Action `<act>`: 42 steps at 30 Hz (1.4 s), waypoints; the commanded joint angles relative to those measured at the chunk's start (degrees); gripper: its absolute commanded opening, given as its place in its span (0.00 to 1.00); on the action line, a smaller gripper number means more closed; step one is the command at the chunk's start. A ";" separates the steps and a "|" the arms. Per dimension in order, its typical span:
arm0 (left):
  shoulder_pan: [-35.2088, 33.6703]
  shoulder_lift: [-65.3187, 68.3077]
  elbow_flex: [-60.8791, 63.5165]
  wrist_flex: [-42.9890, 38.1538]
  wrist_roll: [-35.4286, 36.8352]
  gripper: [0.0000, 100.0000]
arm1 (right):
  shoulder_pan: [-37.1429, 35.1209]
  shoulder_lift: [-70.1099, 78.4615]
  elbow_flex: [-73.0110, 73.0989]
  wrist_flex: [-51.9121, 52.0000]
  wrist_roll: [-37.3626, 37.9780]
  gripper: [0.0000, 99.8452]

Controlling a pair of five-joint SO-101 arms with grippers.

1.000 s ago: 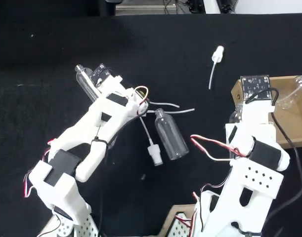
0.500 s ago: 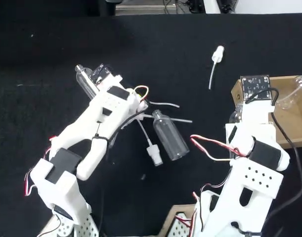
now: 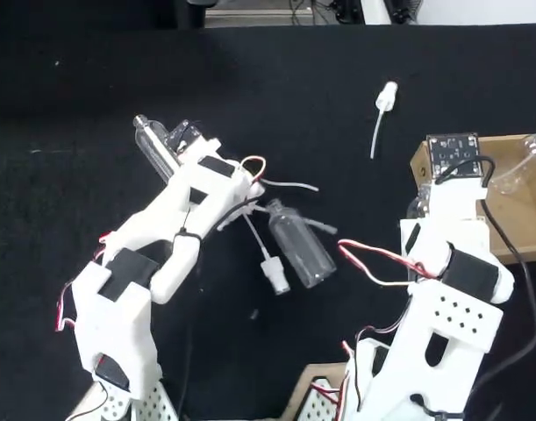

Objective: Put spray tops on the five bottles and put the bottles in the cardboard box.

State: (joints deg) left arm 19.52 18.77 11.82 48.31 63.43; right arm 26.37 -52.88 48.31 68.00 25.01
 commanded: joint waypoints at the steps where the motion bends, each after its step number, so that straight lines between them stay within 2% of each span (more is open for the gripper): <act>1: -0.48 -1.32 -3.82 -0.88 -0.62 0.14 | 0.53 -1.98 -0.31 -1.41 0.44 0.01; 7: 0.66 -5.80 -6.46 -0.88 -10.29 0.07 | 0.53 -1.98 -0.31 -1.41 0.44 0.01; 18: 0.84 -20.57 -6.20 -0.88 -27.52 0.06 | 0.18 -1.98 -0.66 -1.85 -0.18 0.01; 25: 0.22 -33.85 -6.20 -0.88 -38.42 0.06 | -7.12 -1.98 -1.63 -2.81 -7.38 0.01; 31: 0.40 -45.36 -5.23 -1.23 -47.38 0.06 | -14.33 -2.24 0.75 -12.57 -17.23 0.01; 36: 0.13 -55.03 -5.76 -1.76 -48.53 0.06 | -20.57 -10.95 8.92 -21.45 -21.10 0.01; 42: 0.22 -60.84 -5.76 -10.99 -48.53 0.07 | -31.03 -26.68 18.24 -30.24 -26.11 0.01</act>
State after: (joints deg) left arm 19.52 -37.67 8.92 44.00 15.43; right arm 0.26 -72.04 65.01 42.33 1.10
